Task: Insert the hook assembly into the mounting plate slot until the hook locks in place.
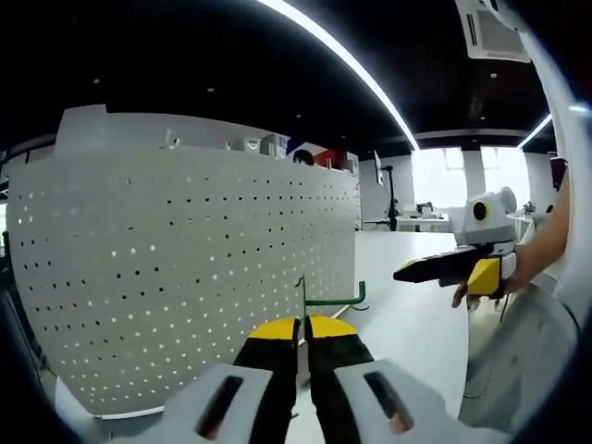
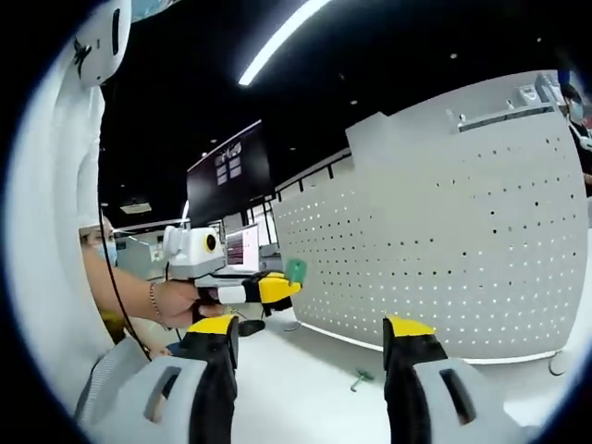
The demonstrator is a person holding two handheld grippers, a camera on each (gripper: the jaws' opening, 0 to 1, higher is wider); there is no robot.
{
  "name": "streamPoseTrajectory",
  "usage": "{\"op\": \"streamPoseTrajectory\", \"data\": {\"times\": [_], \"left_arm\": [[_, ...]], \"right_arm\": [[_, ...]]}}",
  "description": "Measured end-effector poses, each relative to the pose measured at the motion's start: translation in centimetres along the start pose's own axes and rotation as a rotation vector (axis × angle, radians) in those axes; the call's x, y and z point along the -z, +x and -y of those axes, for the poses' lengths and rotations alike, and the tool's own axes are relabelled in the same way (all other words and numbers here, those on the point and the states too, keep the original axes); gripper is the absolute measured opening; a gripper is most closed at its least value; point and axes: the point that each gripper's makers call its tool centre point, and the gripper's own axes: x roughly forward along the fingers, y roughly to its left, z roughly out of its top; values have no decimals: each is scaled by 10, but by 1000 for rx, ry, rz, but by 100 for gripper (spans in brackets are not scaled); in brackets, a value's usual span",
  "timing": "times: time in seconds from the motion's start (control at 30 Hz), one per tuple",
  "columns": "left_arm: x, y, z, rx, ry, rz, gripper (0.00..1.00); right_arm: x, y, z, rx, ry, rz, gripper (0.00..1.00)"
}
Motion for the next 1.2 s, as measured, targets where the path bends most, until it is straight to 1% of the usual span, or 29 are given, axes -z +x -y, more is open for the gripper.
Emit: {"op": "streamPoseTrajectory", "data": {"times": [0.4, 0.53, 0.6, 0.7, 0.9, 1.03, 1.1, 1.17, 1.2], "left_arm": [[-5, 3, 10, 7, -3, 10, 2], [-5, 4, 14, 15, -18, 15, 2], [-3, 6, 16, 18, -9, 8, 2], [-4, 7, 20, 27, -11, 11, 2], [-5, 8, 22, 27, -18, 14, 2], [-6, 8, 22, 25, -22, 19, 2], [-6, 9, 23, 26, -22, 20, 2], [-6, 8, 23, 26, -23, 19, 2], [-6, 8, 23, 27, -24, 19, 2]], "right_arm": [[-4, 20, -10, -33, 10, 19, 58], [-6, 26, -11, -41, 16, 28, 57], [-6, 30, -14, -51, 9, 25, 56], [-8, 34, -18, -65, 11, 25, 56], [-9, 42, -23, -82, 19, 34, 54], [-8, 48, -26, -87, 30, 37, 51], [-10, 51, -27, -93, 33, 46, 47], [-13, 54, -27, -93, 41, 51, 48], [-14, 56, -27, -93, 55, 51, 46]]}}
